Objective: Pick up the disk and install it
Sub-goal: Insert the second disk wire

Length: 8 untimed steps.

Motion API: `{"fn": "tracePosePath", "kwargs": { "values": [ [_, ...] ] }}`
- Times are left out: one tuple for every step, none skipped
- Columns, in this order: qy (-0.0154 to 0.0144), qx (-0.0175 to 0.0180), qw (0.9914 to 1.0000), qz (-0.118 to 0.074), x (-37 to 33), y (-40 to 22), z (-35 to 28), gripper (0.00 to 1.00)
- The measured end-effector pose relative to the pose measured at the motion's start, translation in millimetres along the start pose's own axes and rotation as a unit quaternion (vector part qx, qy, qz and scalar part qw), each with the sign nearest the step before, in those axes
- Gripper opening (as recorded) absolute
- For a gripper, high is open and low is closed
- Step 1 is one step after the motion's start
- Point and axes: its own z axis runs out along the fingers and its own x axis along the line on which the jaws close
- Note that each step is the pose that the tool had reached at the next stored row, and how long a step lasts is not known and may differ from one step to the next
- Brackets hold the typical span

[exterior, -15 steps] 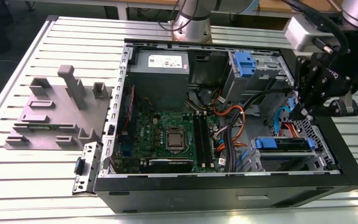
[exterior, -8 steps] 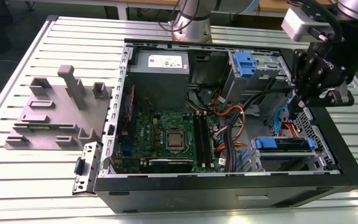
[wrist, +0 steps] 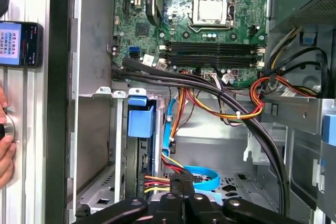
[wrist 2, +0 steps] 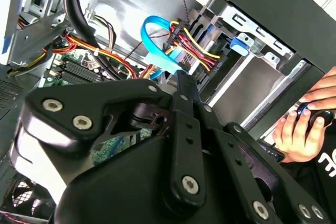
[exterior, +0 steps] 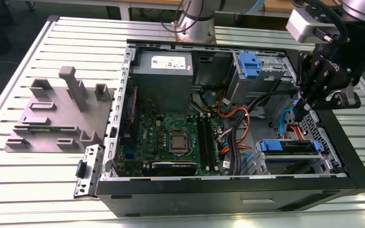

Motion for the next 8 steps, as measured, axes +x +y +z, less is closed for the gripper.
{"fn": "tracePosePath", "kwargs": {
  "values": [
    [0.0013, 0.0, 1.0, 0.0, -0.1, 0.0, 0.3, 0.17],
    [0.0026, -0.0001, 1.0, 0.0, -0.2, -0.1, 0.6, 0.17],
    [0.0037, -0.0001, 0.99999, 0.0, -0.4, -0.2, 0.9, 0.24],
    [0.0048, -0.0001, 0.99999, 0.0, -0.5, -0.2, 1.3, 0.24],
    [0.0056, -0.0001, 0.99998, 0.0, -0.7, -0.2, 1.7, 0.24],
    [0.0064, -0.0001, 0.99998, 0.0, -0.7, -0.3, 2.0, 0.24],
    [0.0068, -0.0001, 0.99998, 0.0, -0.8, -0.3, 2.3, 0.24],
    [0.0071, -0.0002, 0.99997, 0.0, -0.8, -0.3, 2.4, 0.24]
  ]
}}
